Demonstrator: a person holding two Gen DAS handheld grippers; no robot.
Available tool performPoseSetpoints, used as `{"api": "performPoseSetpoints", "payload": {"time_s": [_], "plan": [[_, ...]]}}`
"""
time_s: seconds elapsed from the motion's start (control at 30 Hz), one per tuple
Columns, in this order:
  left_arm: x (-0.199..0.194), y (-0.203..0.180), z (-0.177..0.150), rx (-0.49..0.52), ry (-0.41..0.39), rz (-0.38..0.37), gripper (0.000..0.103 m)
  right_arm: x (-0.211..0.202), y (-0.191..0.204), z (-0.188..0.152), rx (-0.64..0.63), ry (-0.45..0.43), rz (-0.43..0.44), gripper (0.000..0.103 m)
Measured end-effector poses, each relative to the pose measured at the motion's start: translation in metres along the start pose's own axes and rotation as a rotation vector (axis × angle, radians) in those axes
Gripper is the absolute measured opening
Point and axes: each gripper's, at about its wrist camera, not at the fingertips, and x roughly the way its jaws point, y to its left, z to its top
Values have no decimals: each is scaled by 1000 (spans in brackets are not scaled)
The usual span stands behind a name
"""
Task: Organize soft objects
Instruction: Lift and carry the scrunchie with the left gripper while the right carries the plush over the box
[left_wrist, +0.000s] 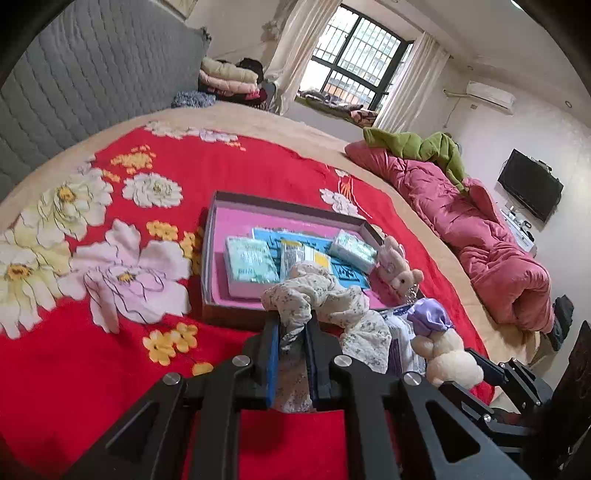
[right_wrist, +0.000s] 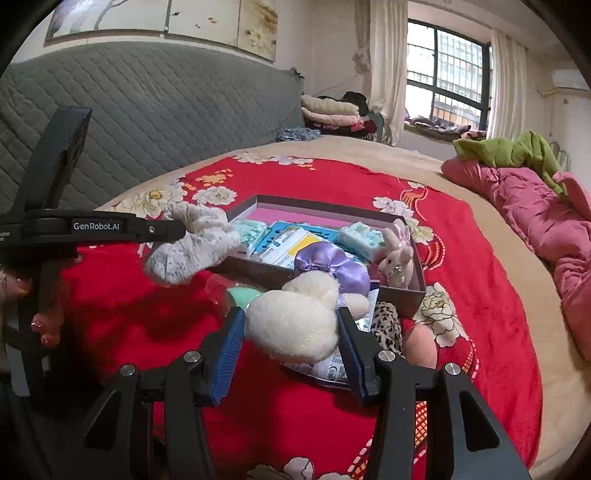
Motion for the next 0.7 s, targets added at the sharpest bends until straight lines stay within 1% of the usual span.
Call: {"api": "performPoseSetpoints", "payload": {"time_s": [0.1, 0.2, 0.33, 0.7], "plan": [[-2, -2, 2, 11, -13, 16, 13, -1, -1, 1, -4, -6, -7, 51], [-2, -3, 2, 9, -15, 17, 13, -1, 0, 1, -23, -11, -25, 51], [-3, -6, 4, 14, -28, 22, 13, -1, -2, 3, -21, -16, -28, 51], [10, -10, 11, 26, -23, 20, 13, 8, -18, 16, 27, -31, -49, 51]]}}
